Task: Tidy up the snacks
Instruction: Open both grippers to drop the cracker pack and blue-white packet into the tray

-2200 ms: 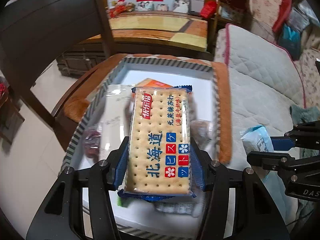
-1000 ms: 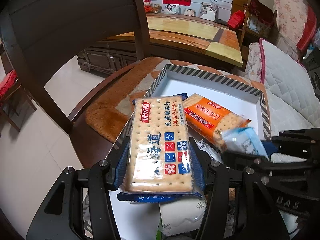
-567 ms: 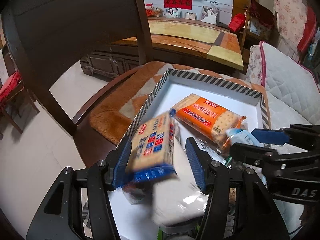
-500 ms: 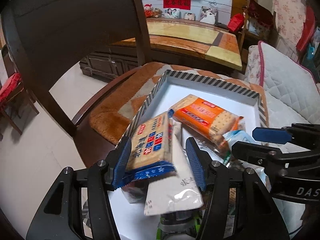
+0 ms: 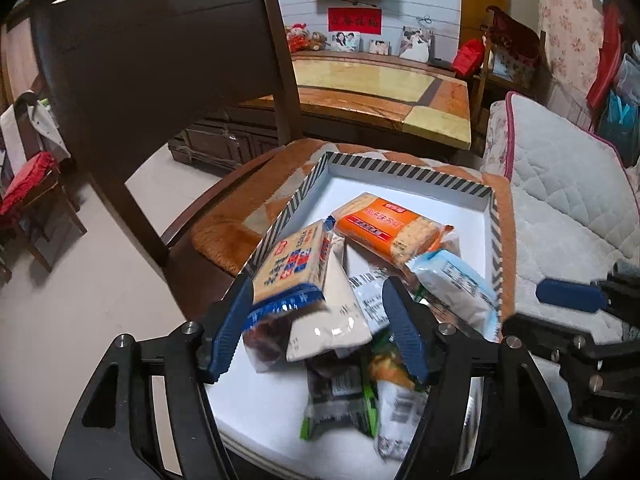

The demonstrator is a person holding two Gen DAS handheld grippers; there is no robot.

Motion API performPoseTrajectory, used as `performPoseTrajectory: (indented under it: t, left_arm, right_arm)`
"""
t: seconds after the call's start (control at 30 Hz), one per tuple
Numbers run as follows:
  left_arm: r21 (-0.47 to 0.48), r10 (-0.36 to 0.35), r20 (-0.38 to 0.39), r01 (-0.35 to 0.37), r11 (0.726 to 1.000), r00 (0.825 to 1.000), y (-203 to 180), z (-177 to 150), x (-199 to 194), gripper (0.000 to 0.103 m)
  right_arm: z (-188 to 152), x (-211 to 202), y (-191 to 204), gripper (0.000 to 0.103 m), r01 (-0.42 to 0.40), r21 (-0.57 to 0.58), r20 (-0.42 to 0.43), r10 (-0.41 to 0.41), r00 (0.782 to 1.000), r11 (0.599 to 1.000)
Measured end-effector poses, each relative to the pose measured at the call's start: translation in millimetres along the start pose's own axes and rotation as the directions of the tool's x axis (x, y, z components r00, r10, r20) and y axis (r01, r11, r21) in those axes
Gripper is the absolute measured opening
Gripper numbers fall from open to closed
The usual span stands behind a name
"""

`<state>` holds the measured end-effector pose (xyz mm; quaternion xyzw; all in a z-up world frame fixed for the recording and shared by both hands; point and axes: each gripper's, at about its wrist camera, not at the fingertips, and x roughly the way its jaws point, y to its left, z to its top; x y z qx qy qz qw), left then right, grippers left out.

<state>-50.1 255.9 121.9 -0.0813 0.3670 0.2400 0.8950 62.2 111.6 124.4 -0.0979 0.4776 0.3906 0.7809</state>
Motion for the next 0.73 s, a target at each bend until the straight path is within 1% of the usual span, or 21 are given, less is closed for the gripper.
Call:
performPoseTrajectory:
  t: [0.1, 0.3, 0.43, 0.73]
  left_arm:
    - [0.016, 0.0, 0.006, 0.0, 1.0, 1.0, -6, -6, -10, 0.069]
    - [0.038, -0.006, 0.02, 0.006, 0.999, 1.0, -13, -16, -30, 0.069]
    - [0.048, -0.034, 0.022, 0.033, 0.998, 0.999, -18, -22, -41, 0.069]
    - [0.067, -0.043, 0.041, 0.04, 0.997, 0.998, -31, -30, -62, 0.069]
  right_arm:
    - [-17, -12, 2, 0.051, 0.028, -0.02, 0.005, -0.028, 1.0, 0.999]
    - [-41, -30, 0, 0.052, 0.027, -0.005, 0.007, -0.027, 1.0, 1.0]
    - [-50, -40, 0, 0.052, 0.027, -0.007, 0.012, -0.027, 1.0, 1.0]
    - [-66, -64, 3, 0.054, 0.039, -0.005, 0.037, -0.039, 0.999, 0.999]
